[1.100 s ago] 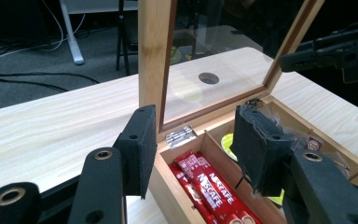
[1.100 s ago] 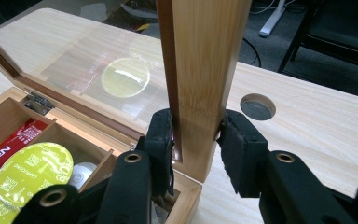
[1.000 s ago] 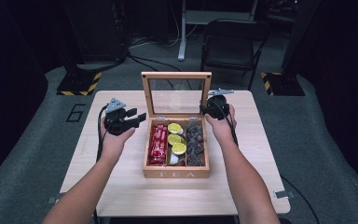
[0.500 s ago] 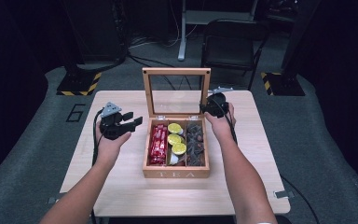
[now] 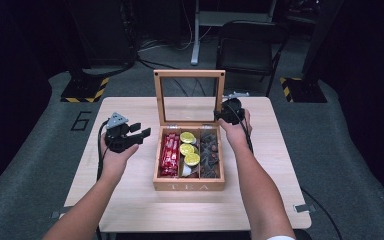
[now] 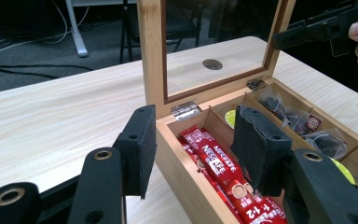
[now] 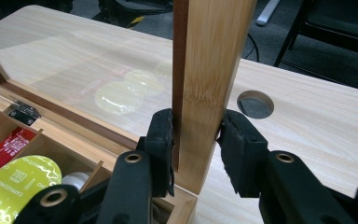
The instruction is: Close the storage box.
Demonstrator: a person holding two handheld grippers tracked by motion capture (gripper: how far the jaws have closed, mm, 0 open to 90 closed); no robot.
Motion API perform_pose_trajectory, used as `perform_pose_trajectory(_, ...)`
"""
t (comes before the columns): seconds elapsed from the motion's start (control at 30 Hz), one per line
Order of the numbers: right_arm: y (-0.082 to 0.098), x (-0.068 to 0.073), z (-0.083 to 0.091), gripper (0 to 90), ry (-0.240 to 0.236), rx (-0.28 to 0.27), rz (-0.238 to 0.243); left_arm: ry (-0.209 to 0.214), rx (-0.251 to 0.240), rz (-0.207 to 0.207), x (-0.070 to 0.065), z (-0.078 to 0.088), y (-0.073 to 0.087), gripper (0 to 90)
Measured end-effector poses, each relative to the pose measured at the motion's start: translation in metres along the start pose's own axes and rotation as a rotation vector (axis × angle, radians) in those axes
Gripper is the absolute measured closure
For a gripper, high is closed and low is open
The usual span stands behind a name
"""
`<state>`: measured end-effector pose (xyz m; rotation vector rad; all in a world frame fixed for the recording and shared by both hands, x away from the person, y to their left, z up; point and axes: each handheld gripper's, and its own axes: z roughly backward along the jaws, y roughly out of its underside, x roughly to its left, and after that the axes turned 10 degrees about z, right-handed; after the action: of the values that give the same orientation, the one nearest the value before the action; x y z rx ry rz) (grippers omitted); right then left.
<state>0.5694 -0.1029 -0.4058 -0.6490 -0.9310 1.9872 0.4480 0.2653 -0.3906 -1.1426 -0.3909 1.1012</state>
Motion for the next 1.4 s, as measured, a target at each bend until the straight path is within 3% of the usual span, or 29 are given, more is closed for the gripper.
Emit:
perform_pose_trajectory(0.93, -0.003, -0.005, -0.011, 63.4, 0.003, 0.016, -0.033, -0.023, 0.004, 0.016, 0.009, 0.007, 0.009, 49.5)
perform_pose_trajectory(1.3, -0.002, -0.005, -0.002, 48.9, -0.017, 0.020, -0.016, -0.021, 0.009, 0.030, 0.011, 0.007, 0.014, 48.6)
perform_pose_trajectory(1.37, 0.001, -0.005, 0.004, 46.1, -0.020, 0.014, 0.038, -0.017, 0.006, 0.041, 0.013, 0.006, 0.017, 48.5)
perform_pose_trajectory(1.4, 0.002, -0.004, 0.006, 44.7, -0.025, 0.019, 0.036, -0.019, 0.006, 0.044, 0.014, 0.006, 0.018, 48.4)
